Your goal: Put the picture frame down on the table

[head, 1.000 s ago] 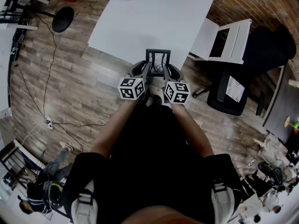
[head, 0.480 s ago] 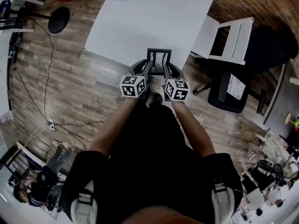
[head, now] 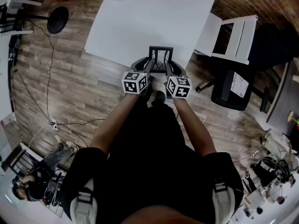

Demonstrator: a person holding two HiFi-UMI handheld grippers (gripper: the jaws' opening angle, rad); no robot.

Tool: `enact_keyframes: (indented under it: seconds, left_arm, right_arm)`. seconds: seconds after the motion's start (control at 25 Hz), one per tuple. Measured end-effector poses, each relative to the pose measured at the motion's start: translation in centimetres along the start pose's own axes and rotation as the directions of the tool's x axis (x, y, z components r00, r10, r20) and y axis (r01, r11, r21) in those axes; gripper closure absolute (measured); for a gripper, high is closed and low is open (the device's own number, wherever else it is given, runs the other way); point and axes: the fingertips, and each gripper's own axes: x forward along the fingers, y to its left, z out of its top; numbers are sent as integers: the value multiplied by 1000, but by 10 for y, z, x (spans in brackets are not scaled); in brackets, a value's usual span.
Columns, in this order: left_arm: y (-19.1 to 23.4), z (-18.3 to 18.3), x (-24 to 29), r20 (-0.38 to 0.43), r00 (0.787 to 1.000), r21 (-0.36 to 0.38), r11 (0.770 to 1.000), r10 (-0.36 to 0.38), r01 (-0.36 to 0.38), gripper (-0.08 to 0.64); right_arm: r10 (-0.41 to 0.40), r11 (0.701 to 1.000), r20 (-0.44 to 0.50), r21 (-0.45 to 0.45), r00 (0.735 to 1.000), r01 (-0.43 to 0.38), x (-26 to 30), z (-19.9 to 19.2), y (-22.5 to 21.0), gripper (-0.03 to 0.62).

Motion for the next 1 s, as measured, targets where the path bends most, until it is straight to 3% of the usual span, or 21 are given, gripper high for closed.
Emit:
enact_keyframes:
  seconds: [1.0]
  left_arm:
    - [33, -17, 34, -82, 996, -37, 999, 20, -23, 479]
  right_arm:
    - [-30, 999, -59, 25, 998, 31, 43, -9, -12, 523]
